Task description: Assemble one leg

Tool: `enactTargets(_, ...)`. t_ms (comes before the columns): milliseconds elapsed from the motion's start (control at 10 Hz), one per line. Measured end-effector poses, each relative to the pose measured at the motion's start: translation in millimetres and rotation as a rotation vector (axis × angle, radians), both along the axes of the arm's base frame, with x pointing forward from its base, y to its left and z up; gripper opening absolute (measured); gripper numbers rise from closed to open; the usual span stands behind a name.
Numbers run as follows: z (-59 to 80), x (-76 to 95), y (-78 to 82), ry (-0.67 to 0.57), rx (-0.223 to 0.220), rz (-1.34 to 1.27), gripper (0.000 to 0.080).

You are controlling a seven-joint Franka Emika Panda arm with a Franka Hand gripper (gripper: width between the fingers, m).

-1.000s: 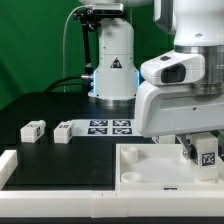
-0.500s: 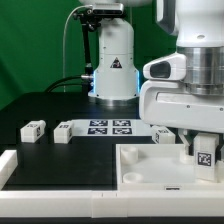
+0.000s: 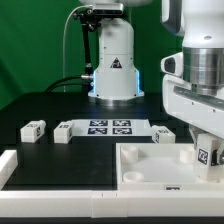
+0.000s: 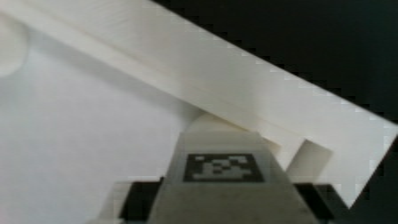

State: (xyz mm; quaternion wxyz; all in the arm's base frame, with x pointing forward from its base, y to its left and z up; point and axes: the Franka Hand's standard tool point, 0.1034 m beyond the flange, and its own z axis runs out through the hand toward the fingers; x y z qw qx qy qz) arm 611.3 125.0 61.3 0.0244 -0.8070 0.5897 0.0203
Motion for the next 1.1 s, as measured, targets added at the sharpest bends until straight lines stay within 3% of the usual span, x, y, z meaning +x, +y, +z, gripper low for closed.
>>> enactTargets(100, -0.2, 0.1, 0.1, 0.002, 0.006, -0.036, 0.029)
enactTargets(200, -0.3, -0.1, 0.8, 0.004, 0.008, -0.059, 0.0391)
enactTargets(300, -0.4, -0.3, 0.8, 0.003, 0.008, -0.039, 0.0391)
enactTargets(400, -0.5, -0.3, 0.7, 0.001, 0.008, -0.004, 0.053)
enactTargets(500, -0.5, -0.4, 1.2, 0.001, 0.008, -0.002, 0.0615)
enactTargets(600, -0.7, -1.5, 2.1, -0.004, -0.008, 0.147, 0.0615)
enactTargets(1100, -0.5, -1.7, 0.6, -0.04, -0.004, 0.745, 0.0649)
